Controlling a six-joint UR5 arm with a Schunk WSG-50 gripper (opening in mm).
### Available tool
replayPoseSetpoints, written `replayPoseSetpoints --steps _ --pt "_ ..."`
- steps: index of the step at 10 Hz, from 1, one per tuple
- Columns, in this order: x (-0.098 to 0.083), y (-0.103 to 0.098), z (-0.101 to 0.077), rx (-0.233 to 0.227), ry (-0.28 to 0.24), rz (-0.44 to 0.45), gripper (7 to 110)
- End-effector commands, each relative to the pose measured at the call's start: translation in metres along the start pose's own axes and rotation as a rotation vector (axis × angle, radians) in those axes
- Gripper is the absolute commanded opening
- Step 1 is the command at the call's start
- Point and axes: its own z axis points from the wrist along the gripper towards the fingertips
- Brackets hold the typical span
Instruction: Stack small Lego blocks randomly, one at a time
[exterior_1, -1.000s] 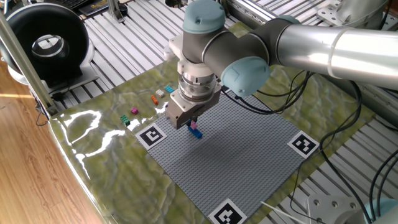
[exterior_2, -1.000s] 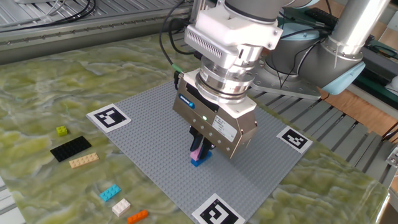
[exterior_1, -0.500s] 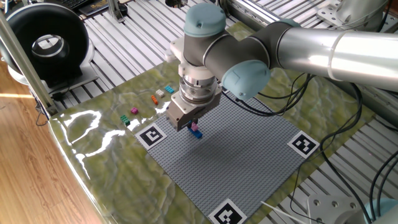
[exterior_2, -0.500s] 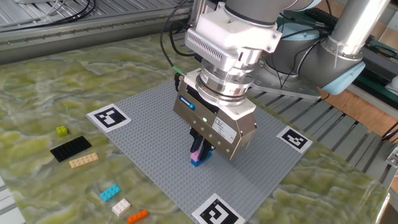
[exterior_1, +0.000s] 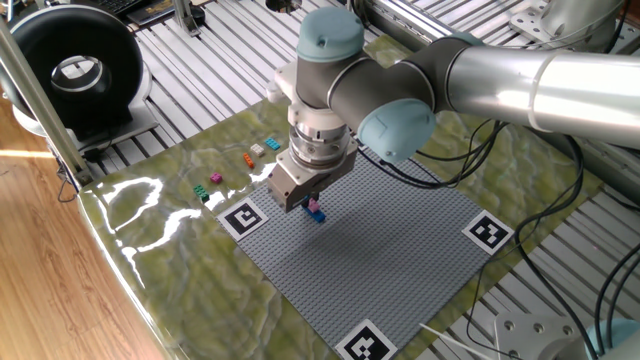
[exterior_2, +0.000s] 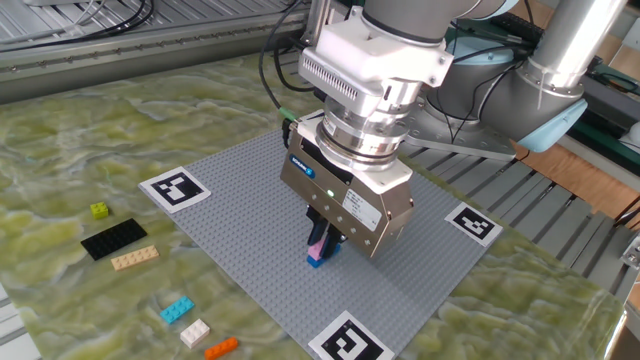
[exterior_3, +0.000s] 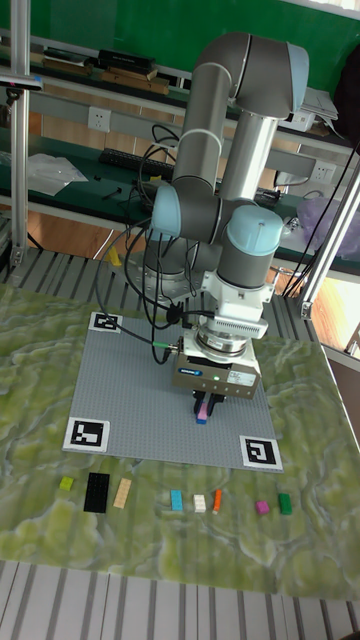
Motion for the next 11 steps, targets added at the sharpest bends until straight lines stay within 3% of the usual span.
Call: replayPoseSetpoints --steps 1,11 --pt "0.0007 0.0021 -0.0006 -0.010 0.000 0.009 7" --pt "-0.0002 0.0013 0.0014 -0.010 -0.001 -0.002 7"
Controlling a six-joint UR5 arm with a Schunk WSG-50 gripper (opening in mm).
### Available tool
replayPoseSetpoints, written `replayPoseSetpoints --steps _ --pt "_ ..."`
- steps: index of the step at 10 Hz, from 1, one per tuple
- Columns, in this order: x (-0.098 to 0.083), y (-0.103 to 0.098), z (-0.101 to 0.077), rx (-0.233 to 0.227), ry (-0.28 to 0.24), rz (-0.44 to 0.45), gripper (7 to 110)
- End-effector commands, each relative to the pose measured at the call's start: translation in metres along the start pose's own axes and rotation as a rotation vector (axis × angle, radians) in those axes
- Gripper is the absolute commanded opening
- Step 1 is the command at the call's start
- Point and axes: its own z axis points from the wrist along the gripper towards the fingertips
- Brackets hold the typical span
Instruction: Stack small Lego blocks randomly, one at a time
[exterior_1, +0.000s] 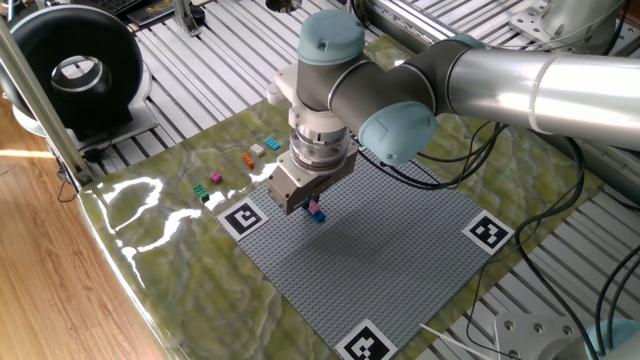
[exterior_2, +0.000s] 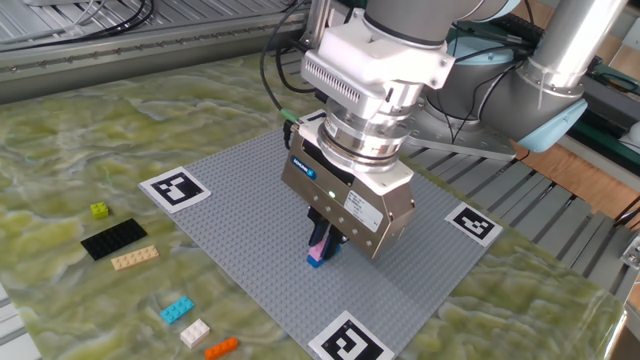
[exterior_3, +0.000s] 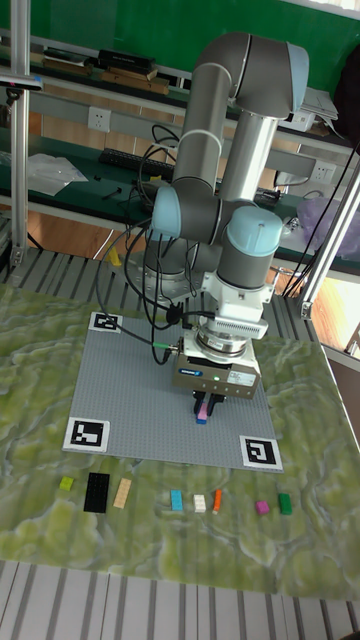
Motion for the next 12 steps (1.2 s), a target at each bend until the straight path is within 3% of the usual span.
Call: replayPoseSetpoints --steps 1,12 --pt "-0.0011 0.0016 -0.0006 -0.012 0.000 0.008 7" --pt "-0.0024 0.0020 0.0013 -0.016 0.000 0.005 7"
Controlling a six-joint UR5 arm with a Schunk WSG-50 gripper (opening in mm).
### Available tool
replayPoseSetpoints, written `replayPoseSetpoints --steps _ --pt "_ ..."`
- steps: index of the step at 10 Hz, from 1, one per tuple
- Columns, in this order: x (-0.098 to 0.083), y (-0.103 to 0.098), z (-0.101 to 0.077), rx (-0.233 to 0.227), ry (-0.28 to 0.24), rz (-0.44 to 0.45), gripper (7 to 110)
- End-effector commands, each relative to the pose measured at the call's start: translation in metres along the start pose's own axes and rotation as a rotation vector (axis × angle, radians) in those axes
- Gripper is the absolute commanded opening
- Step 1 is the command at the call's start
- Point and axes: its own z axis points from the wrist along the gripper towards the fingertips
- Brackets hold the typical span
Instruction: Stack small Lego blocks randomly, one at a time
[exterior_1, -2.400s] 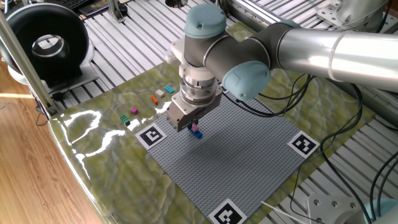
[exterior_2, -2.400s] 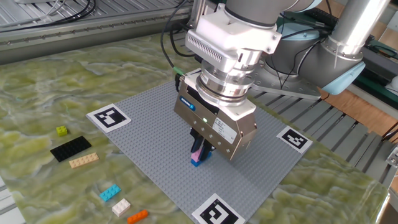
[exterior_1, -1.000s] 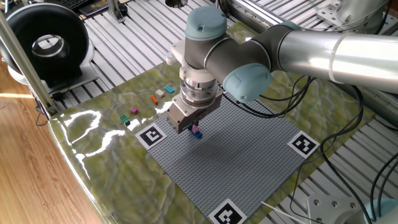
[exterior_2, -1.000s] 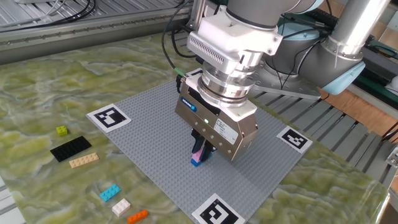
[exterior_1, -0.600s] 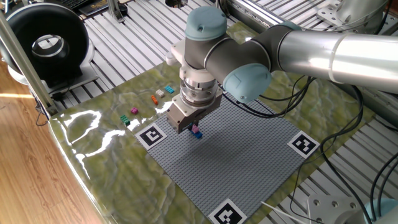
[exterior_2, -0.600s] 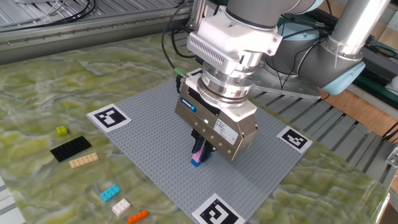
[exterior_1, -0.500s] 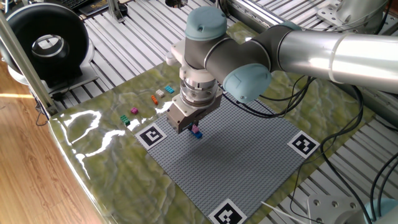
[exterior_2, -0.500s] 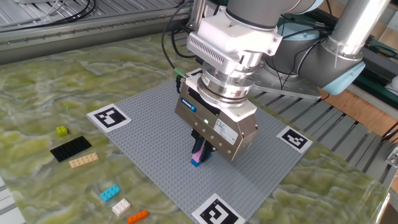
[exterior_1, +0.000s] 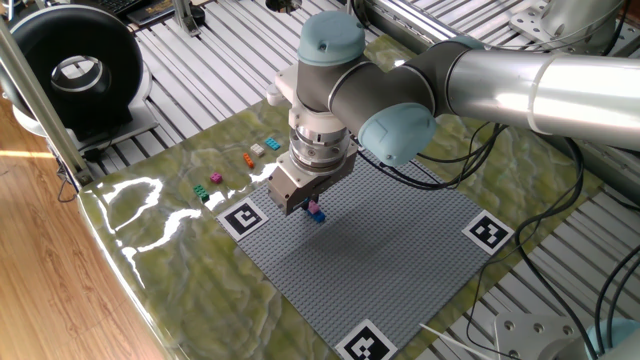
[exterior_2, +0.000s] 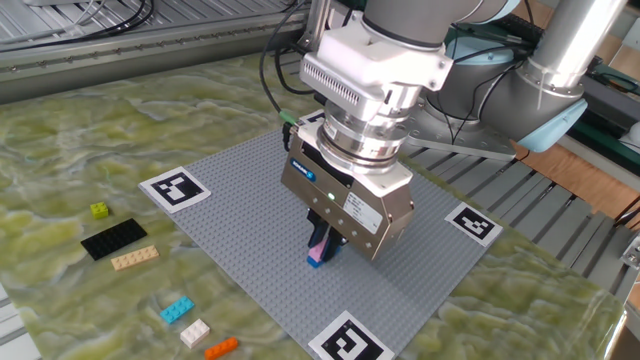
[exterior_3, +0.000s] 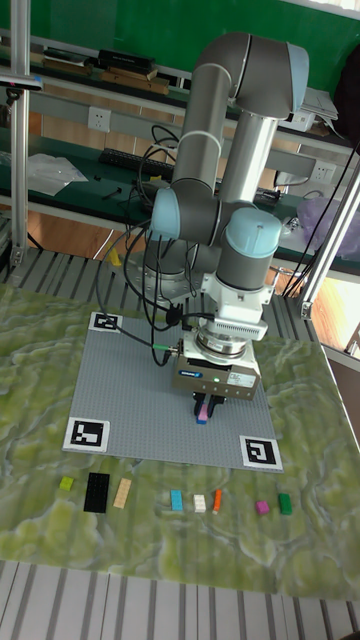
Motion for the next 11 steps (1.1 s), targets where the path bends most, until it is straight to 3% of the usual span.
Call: replayPoseSetpoints --steps 1,7,9,11 --pt "-0.002 0.000 0.000 -0.009 0.001 0.006 7" --pt "-0.001 -0.001 0.002 -0.011 -0.001 0.011 7" --pt "0.012 0.004 0.000 -0.030 0.049 0.002 7" --pt "0.014 0.003 -0.001 -0.056 0.062 -0.057 7"
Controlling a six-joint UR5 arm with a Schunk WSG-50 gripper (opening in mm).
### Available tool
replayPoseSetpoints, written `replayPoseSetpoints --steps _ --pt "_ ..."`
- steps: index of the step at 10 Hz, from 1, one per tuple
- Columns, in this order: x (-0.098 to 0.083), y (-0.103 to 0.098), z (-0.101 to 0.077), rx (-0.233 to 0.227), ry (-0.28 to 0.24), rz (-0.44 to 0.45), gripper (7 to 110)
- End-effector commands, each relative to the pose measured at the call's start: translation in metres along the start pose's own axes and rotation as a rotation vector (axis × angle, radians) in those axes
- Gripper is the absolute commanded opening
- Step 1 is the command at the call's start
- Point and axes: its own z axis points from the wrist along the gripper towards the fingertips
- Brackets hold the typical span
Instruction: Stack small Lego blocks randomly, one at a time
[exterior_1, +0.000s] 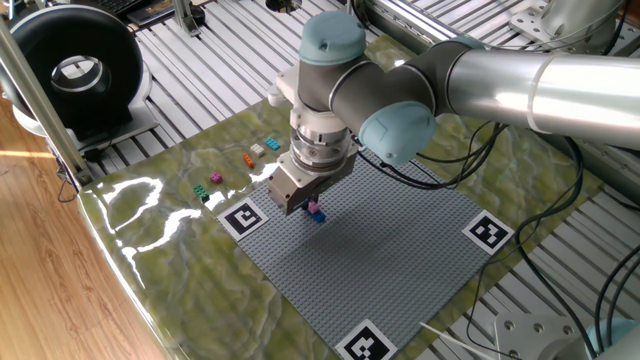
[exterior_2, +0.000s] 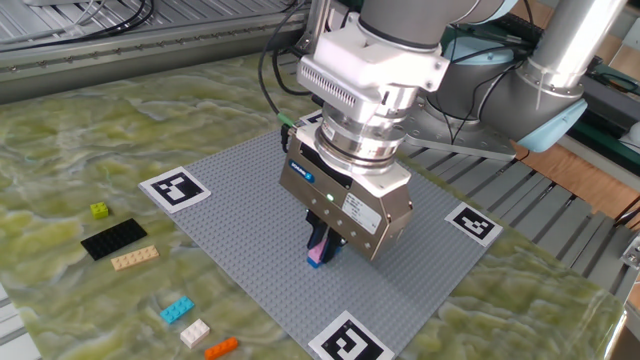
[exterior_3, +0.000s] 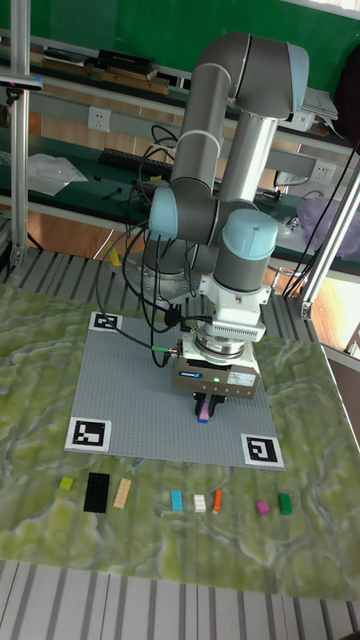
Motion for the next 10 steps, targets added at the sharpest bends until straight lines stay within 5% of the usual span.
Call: replayPoseSetpoints --steps 1,2,4,5,10 --pt "0.005 0.003 -0.002 -0.050 0.024 -0.046 7" --pt "0.004 -0.001 -0.002 -0.025 0.023 -0.052 22" --pt "0.000 -0.001 -0.001 -0.020 0.006 -0.080 22" --pt "0.000 -0.001 -0.002 -0.020 0.012 -0.075 44" --pt "0.020 0.011 -0.027 -0.036 0.063 -0.024 44"
